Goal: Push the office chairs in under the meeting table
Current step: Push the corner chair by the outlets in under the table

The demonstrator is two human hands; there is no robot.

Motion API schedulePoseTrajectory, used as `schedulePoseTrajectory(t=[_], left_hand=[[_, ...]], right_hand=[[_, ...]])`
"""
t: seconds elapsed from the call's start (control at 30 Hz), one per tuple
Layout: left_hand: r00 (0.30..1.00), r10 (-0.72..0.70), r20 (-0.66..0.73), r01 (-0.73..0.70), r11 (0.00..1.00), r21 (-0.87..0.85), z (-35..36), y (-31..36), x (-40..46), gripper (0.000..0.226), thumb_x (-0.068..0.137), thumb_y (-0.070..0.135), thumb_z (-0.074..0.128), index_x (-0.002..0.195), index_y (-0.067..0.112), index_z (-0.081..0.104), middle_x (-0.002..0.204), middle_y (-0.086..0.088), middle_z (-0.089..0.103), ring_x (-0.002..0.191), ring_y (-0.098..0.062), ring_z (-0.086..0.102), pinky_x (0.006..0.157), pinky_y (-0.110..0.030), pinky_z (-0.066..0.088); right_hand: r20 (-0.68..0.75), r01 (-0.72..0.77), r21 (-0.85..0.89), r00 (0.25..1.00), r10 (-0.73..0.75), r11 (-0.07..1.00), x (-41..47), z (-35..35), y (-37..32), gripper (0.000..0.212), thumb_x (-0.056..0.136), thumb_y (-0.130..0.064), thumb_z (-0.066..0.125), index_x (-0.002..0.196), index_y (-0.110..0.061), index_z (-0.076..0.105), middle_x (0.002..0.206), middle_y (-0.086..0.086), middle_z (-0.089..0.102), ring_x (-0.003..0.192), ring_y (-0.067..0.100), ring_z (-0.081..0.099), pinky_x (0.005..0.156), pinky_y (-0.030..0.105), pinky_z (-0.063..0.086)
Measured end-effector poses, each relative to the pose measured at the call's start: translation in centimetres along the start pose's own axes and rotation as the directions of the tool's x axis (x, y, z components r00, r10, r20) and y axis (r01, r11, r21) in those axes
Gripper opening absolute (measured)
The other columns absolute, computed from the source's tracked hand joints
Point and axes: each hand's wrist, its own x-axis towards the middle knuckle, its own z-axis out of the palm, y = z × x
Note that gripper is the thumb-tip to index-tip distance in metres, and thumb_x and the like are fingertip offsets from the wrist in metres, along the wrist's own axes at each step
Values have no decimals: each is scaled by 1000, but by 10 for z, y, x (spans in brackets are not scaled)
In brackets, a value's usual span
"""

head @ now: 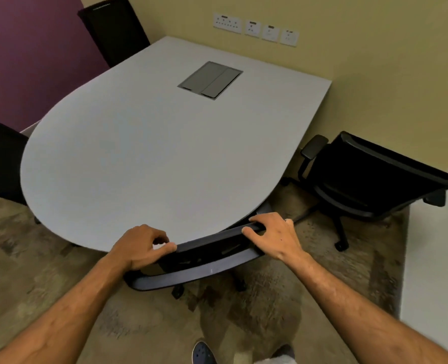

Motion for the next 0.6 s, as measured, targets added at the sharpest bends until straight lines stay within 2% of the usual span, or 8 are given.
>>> schedulePoseTrajectory(t=[0.1,0.17,0.23,0.3,0.43,0.5,0.6], left_hand=[[997,43,-58,-44,999,-17,-5,57,29,58,82,80,40,109,38,70,116,13,71,102,-4,62,86,-27,48],[993,71,-99,-74,997,-36,-6,97,51,68,80,81,37,114,34,71,119,12,70,105,-5,61,88,-28,45],[988,98,-121,-106,993,-55,-2,145,75,71,78,83,35,115,33,71,119,12,70,106,-5,60,88,-29,45],[983,126,-134,-135,989,-65,4,188,103,69,79,82,37,115,34,71,119,13,70,107,-6,61,89,-29,46],[979,152,-137,-169,978,-119,14,269,159,60,80,77,45,112,34,72,118,15,71,108,-7,63,91,-33,52],[970,208,-124,-222,968,-119,24,324,196,57,81,75,48,111,34,73,117,15,71,108,-8,64,91,-35,53],[949,278,-148,-294,951,-98,25,363,221,51,85,68,50,114,33,73,119,13,71,108,-10,64,91,-34,53]], right_hand=[[-66,41,132,997,-33,990,-12,-26,16,36,89,-54,58,113,-32,73,114,-11,73,110,13,61,96,47,47],[-84,30,139,996,-18,990,-15,-42,44,44,86,-59,55,119,-34,70,119,-12,71,115,10,59,100,46,46],[-117,-25,141,992,42,990,-18,-66,87,54,85,-66,52,126,-33,66,130,-11,66,125,8,52,106,42,43],[-150,-68,149,984,91,987,-19,-96,131,51,88,-63,57,128,-33,65,133,-10,63,130,9,49,109,39,41],[-245,-142,170,952,182,975,-21,-158,218,48,91,-54,64,130,-27,65,134,-4,64,131,16,51,109,40,42],[-289,-227,200,916,279,953,-23,-191,275,49,91,-54,63,132,-27,64,134,-2,63,131,18,51,107,40,44],[-322,-289,216,881,347,933,-19,-215,316,51,91,-58,58,135,-32,58,135,-3,62,132,17,49,106,42,46]])
